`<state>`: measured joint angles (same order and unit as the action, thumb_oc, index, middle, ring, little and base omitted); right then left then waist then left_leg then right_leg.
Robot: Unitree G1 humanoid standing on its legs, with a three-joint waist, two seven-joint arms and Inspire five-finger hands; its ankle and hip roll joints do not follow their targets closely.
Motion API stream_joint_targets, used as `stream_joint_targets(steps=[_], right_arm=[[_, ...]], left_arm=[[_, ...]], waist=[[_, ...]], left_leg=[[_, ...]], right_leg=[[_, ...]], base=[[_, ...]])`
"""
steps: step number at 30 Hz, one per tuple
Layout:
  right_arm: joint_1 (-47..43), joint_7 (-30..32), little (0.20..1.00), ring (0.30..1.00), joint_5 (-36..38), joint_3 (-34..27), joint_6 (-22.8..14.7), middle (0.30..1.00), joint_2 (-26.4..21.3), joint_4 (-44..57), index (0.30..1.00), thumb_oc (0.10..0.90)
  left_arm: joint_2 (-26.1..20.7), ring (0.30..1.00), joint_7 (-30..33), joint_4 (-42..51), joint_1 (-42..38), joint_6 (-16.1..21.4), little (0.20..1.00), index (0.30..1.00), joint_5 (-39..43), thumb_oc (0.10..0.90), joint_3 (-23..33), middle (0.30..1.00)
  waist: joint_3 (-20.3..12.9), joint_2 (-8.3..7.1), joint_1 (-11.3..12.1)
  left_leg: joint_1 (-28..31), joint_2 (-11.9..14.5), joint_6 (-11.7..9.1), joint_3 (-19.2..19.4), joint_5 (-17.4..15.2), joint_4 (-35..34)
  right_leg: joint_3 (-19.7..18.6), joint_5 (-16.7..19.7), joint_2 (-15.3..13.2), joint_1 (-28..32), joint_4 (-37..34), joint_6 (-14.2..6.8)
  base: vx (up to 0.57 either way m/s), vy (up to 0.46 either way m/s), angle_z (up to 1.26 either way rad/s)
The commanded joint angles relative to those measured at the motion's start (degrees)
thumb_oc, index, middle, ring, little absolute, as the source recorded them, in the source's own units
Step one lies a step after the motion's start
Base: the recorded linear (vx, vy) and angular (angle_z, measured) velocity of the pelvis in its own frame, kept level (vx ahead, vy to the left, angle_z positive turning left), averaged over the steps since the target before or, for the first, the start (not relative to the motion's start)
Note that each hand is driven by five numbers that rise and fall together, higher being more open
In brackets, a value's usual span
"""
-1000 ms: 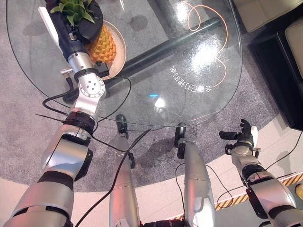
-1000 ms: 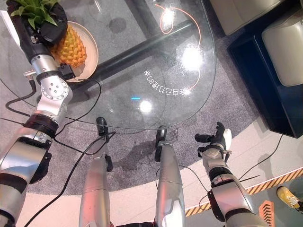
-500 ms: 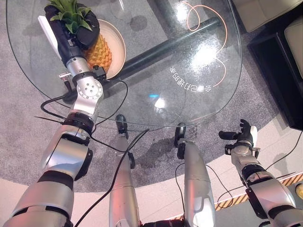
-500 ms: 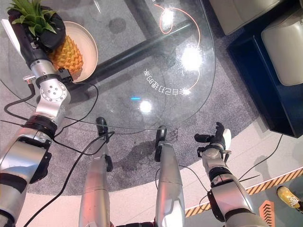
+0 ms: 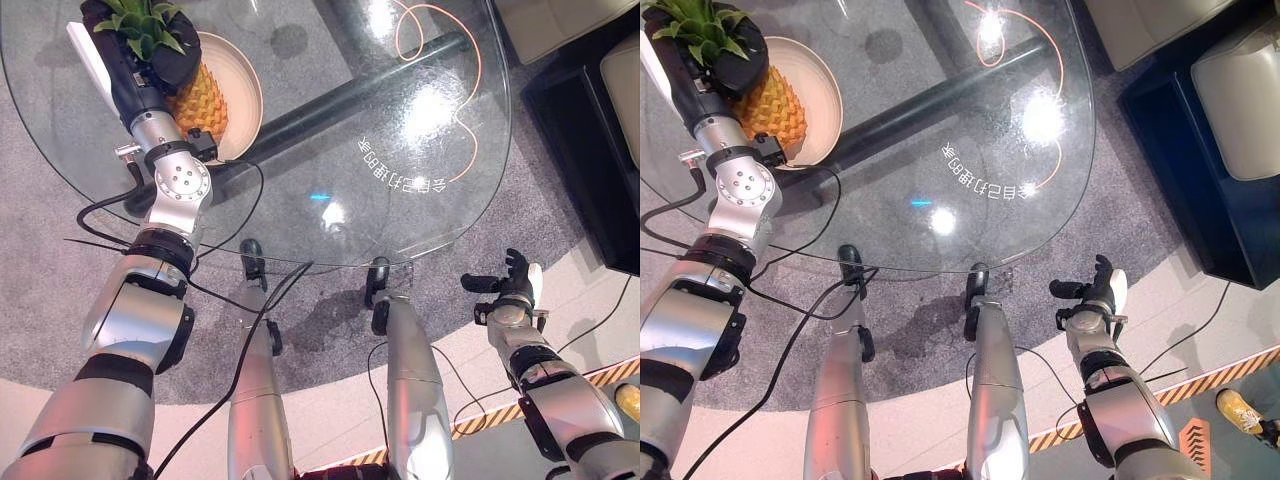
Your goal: Pick up the fruit to the plate
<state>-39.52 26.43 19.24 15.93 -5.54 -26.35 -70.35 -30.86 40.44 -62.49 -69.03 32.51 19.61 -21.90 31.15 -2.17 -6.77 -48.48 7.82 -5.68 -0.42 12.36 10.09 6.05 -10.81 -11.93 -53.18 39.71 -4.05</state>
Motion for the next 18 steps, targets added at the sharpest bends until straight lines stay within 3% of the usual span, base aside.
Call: stream_joint_targets(steps=[1, 9, 15, 18], right_arm=[[1.1, 1.8, 0.9, 0.9, 2.4, 0.0, -0.6, 0.9, -1.4, -0.8, 0.9, 0.8], [1.6, 2.0, 0.9, 0.9, 2.4, 0.0, -1.4, 0.9, -0.9, -0.9, 0.9, 0.8], [1.6, 2.2, 0.9, 0.9, 2.7, 0.3, -1.3, 0.9, -0.7, -0.6, 0.9, 0.8], [1.7, 2.2, 0.9, 0.9, 2.6, 0.3, -1.4, 0.9, -0.8, -0.8, 0.9, 0.8]], left_arm=[[-5.5, 0.3, 2.6, 0.6, -11.1, 6.1, 0.2, 0.3, -1.5, 0.1, 0.5, 0.3], [-5.7, 0.3, 3.4, 1.0, -11.8, 6.0, 0.2, 0.3, -2.5, 0.1, -0.3, 0.3], [-6.0, 0.441, 4.6, 1.3, -12.4, 5.9, 0.365, 0.441, -3.8, 0.265, -0.7, 0.441], [-6.0, 0.469, 4.9, 1.3, -12.6, 6.2, 0.398, 0.469, -3.4, 0.298, -0.9, 0.469]], waist=[[-1.4, -2.48, 0.3], [-1.4, -2.96, 0.3], [-1.4, -3.21, 0.3], [-1.4, -3.08, 0.3]], left_leg=[[0.7, 0.1, 1.2, 3.6, -13.4, 13.0], [0.4, 0.2, 1.3, 3.5, -13.7, 13.2], [0.5, 0.3, 1.3, 3.4, -13.7, 13.2], [0.5, 0.3, 1.3, 3.4, -13.7, 13.2]], right_leg=[[-2.6, 10.8, 3.2, 3.8, -16.5, -1.0], [-2.5, 10.9, 3.4, 3.8, -16.6, -1.1], [-2.4, 11.0, 3.4, 4.0, -16.8, -1.2], [-2.4, 11.0, 3.4, 3.9, -16.7, -1.2]], base=[[0.0, 0.0, 0.0], [0.0, 0.0, 0.0], [0.0, 0.0, 0.0], [0.0, 0.0, 0.0]])
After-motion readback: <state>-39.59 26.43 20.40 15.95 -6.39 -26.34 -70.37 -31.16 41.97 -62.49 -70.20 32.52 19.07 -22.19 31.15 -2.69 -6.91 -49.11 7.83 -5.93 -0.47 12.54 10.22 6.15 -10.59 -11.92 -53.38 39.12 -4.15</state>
